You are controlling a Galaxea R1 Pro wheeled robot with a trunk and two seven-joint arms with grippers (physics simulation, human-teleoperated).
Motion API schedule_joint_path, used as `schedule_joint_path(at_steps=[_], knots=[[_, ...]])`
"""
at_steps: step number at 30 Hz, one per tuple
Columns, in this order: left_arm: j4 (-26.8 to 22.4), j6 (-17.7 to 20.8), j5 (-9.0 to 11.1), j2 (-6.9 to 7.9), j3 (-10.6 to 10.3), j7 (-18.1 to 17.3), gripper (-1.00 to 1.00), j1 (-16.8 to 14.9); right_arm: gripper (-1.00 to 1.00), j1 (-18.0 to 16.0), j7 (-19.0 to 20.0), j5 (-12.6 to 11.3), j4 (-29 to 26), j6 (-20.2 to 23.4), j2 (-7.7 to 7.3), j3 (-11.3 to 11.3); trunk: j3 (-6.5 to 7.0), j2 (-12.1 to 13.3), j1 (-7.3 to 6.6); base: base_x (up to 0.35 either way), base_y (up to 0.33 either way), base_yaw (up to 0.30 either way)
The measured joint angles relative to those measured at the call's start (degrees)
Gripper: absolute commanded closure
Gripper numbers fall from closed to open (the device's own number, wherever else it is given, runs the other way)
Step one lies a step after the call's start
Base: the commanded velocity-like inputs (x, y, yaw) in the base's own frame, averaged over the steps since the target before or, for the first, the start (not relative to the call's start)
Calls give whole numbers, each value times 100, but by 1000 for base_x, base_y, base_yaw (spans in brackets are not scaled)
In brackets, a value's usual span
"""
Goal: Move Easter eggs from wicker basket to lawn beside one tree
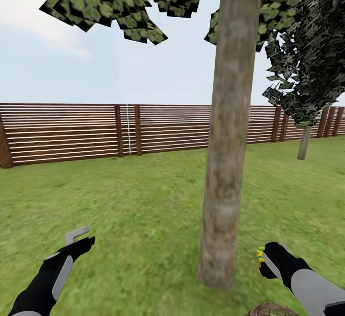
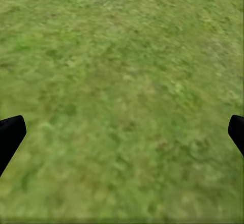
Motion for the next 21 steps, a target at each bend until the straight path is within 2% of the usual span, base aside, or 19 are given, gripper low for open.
schedule_joint_path(at_steps=[21], knots=[[50, 0, -4, 0, 0, -3, -100, -2, -100, 1, 0, 0, 8, 0, 0, 0, -377, -843, 461, 0, 0, 0]])
